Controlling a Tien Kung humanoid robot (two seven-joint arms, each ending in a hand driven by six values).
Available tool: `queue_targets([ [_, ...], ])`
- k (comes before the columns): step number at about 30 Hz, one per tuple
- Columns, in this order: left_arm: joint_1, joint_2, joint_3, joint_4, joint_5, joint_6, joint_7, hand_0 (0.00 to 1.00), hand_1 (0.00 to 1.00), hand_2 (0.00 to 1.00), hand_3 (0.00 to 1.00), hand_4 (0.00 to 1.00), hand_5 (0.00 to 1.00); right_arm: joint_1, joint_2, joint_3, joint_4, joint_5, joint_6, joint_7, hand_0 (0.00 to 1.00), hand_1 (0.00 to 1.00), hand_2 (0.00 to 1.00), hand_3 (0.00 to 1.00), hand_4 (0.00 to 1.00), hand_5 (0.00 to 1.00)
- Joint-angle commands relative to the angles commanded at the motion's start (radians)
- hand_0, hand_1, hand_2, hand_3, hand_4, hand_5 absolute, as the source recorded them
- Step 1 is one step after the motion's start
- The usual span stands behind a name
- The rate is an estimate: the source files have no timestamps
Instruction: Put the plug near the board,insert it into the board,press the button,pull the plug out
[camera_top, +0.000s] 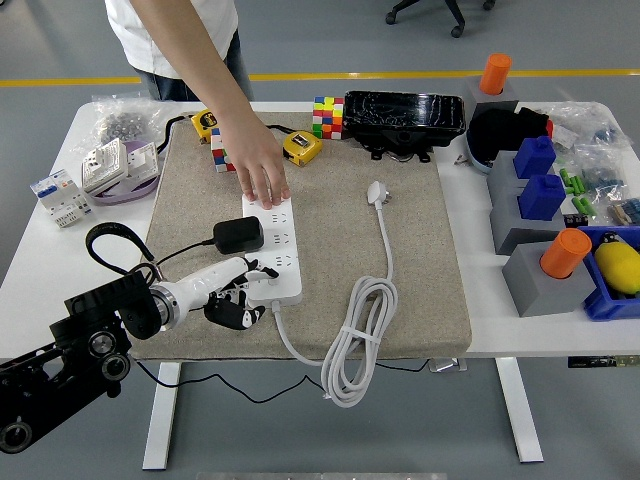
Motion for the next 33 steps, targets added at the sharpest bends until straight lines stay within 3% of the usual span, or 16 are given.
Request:
queue_targets([
  [16, -0.002, 0.000, 0.014, 0.028, -0.005, -0.008, 0.015, 0.083, 0.052, 0.161, 0.798, 0.551, 0.002, 0.000, 0.000, 0.000, 0.000, 0.001, 0.000, 0.000, 0.668, 0.683, 0.694, 0.602, 0.936, 0.535],
  [27, -0.003, -0.002, 0.019, 0.032, -0.021, -0.031, 0.052, 0.083, 0.051, 0.161, 0.791, 0.551, 0.002, 0.000, -0.001, -0.002, 0.000, 0.001, -0.001, 0.000, 0.668, 0.683, 0.694, 0.602, 0.936, 0.536],
  [33, -0.003, 0.000, 0.000, 0.019, -0.013, 0.029, -0.051, 0.082, 0.051, 0.161, 0.775, 0.548, 0.002, 0.000, 0.000, 0.000, -0.002, 0.002, -0.001, 0.000, 0.667, 0.683, 0.694, 0.601, 0.935, 0.535],
])
